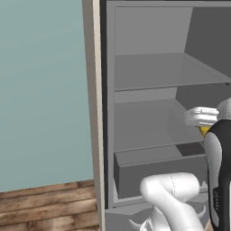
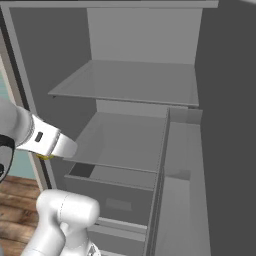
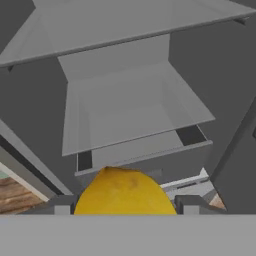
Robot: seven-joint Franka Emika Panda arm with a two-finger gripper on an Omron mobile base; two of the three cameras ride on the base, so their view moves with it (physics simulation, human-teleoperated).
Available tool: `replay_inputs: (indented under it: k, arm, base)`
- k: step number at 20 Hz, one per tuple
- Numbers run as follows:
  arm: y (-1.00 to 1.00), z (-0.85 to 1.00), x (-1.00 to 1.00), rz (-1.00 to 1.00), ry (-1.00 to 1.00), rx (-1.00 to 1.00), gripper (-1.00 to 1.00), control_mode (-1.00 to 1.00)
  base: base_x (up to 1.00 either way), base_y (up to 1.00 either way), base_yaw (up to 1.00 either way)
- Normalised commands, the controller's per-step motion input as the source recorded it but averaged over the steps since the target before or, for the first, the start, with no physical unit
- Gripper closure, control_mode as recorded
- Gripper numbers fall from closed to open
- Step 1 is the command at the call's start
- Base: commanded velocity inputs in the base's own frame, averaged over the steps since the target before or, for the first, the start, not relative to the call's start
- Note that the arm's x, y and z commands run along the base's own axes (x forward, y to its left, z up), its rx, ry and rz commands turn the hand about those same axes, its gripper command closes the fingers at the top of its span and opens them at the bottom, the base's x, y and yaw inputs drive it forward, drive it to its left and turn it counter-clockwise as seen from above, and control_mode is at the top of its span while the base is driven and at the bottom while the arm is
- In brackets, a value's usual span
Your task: Retrieve a lemon from the fridge and place it on the cutting board with the fish.
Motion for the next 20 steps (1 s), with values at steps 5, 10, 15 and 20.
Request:
replay_inputs:
  k: [5, 10, 15, 20]
  arm:
    - [0.05, -0.03, 0.00, 0.03, 0.04, 0.00, 1.00, -1.00]
    - [0.00, 0.00, 0.00, 0.00, 0.00, 0.00, 1.00, -1.00]
    - [0.12, -0.04, -0.22, -0.02, 0.00, 0.00, 1.00, -1.00]
    - [0.00, 0.00, 0.00, 0.00, 0.00, 0.00, 1.00, 1.00]
  base:
    - [0.00, 0.00, 0.00]
    - [0.00, 0.00, 0.00]
    - [0.00, 0.00, 0.00]
    - [-0.95, 0.32, -0.08]
